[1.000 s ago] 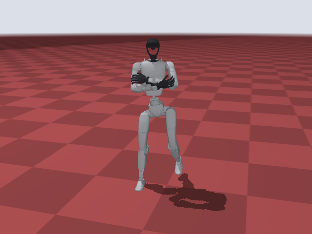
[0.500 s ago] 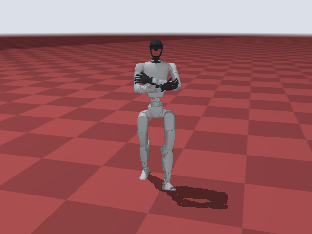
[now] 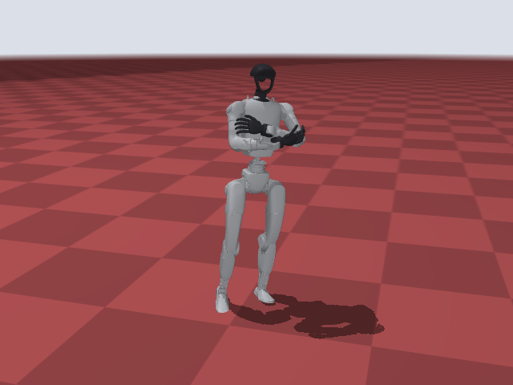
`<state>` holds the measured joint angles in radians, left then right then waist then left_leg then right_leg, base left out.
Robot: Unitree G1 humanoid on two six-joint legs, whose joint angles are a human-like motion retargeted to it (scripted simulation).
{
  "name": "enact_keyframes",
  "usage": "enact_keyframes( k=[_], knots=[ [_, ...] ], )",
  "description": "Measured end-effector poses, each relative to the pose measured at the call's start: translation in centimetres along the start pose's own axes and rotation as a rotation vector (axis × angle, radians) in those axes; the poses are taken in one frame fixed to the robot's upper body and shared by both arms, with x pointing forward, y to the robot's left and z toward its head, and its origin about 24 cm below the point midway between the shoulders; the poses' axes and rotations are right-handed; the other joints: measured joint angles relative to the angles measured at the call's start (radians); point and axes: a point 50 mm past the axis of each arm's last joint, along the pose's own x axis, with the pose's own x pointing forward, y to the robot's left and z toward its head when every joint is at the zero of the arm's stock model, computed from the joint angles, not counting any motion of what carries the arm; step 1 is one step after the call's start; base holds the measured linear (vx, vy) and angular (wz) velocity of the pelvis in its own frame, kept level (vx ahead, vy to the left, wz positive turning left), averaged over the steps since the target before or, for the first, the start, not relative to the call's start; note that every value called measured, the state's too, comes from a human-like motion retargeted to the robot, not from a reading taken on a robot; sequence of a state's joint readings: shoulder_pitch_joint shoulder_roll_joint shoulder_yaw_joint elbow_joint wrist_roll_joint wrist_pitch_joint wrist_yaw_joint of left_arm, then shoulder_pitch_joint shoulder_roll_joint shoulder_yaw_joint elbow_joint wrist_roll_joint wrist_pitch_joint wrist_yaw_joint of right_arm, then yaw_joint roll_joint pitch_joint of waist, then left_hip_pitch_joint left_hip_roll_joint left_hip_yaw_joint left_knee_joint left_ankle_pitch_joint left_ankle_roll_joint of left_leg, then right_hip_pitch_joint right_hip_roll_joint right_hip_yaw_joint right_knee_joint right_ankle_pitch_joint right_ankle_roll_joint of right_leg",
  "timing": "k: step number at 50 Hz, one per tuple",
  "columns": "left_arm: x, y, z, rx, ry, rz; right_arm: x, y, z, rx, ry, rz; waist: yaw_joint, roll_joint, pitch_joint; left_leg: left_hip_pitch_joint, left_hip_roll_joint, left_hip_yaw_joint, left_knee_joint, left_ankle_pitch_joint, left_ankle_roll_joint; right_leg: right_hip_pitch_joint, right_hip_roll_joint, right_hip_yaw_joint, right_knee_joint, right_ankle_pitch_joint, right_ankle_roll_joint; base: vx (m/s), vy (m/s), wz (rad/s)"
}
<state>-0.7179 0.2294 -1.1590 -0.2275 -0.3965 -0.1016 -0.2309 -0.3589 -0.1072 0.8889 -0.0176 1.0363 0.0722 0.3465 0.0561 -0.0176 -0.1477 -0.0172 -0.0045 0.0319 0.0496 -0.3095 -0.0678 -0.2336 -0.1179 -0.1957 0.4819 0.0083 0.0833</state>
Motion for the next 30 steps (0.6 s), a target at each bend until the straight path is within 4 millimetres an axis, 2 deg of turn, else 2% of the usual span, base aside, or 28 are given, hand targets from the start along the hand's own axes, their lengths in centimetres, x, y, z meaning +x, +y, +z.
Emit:
enact_keyframes(
  k=[4,8,12,15,19,25,28,30],
  knots=[
    [0.14,0.09,0.14,-0.026,-0.015,0.016,0.05,-0.19,0.05,0.006,0.001,-0.023,-0.043,-0.034,0.042,0.052,-0.078,-0.145,-0.002,-0.01,-0.008,0.046,-0.035,0.079,-0.327,0.062,0.028,0.35,-0.02,2.04],
    [0.14,0.12,0.13,-0.043,-0.022,0.034,0.36,-0.12,0.13,-0.02,0.018,-0.022,-0.073,-0.061,0.096,0.124,-0.123,-0.289,-0.012,-0.025,-0.006,0.072,-0.072,0.194,-0.53,0.123,0.093,0.37,-0.08,1.87],
    [-0.04,-0.24,0.15,-0.04,-0.048,0.031,0.65,0.34,0.02,-0.064,0.024,0.022,-0.088,-0.058,0.118,0.179,-0.118,-0.423,-0.024,-0.038,0.007,0.049,-0.08,0.32,-0.569,0.065,0.169,0.37,-0.14,1.63],
    [-0.18,-0.22,0.3,-0.029,-0.069,0.035,0.82,0.53,0.09,-0.09,0.021,0.047,-0.091,-0.044,0.12,0.204,-0.096,-0.507,-0.029,-0.049,0.015,0.047,-0.072,0.375,-0.569,-0.011,0.178,0.38,-0.21,1.5],
    [-0.29,-0.05,0.44,-0.018,-0.08,0.06,0.91,0.51,0.17,-0.09,0.013,0.041,-0.078,-0.056,0.105,0.224,-0.103,-0.604,-0.027,-0.048,0.032,0.084,-0.105,0.364,-0.569,-0.054,0.178,0.37,-0.24,1.37],
    [-0.28,0.26,0.48,-0.018,-0.083,0.081,0.93,0.39,0.3,-0.061,0.005,0.035,-0.005,-0.098,0.078,0.221,-0.13,-0.735,0.029,-0.009,0.033,0.15,-0.15,0.261,-0.561,0.007,0.178,0.36,-0.35,0.97],
    [-0.2,0.07,0.28,-0.018,-0.077,0.061,0.8,0.37,0.12,-0.02,-0.005,0.035,0.036,-0.128,0.06,0.176,-0.165,-0.737,0.126,0.021,0.021,0.177,-0.173,0.211,-0.557,0.012,0.178,0.33,-0.36,0.88],
    [-0.06,0.0,0.16,-0.009,-0.068,0.041,0.69,0.27,0.08,0.007,-0.01,0.031,0.05,-0.151,0.042,0.098,-0.207,-0.679,0.255,0.021,0.019,0.185,-0.195,0.173,-0.553,0.003,0.178,0.29,-0.31,1.18]
  ],
)
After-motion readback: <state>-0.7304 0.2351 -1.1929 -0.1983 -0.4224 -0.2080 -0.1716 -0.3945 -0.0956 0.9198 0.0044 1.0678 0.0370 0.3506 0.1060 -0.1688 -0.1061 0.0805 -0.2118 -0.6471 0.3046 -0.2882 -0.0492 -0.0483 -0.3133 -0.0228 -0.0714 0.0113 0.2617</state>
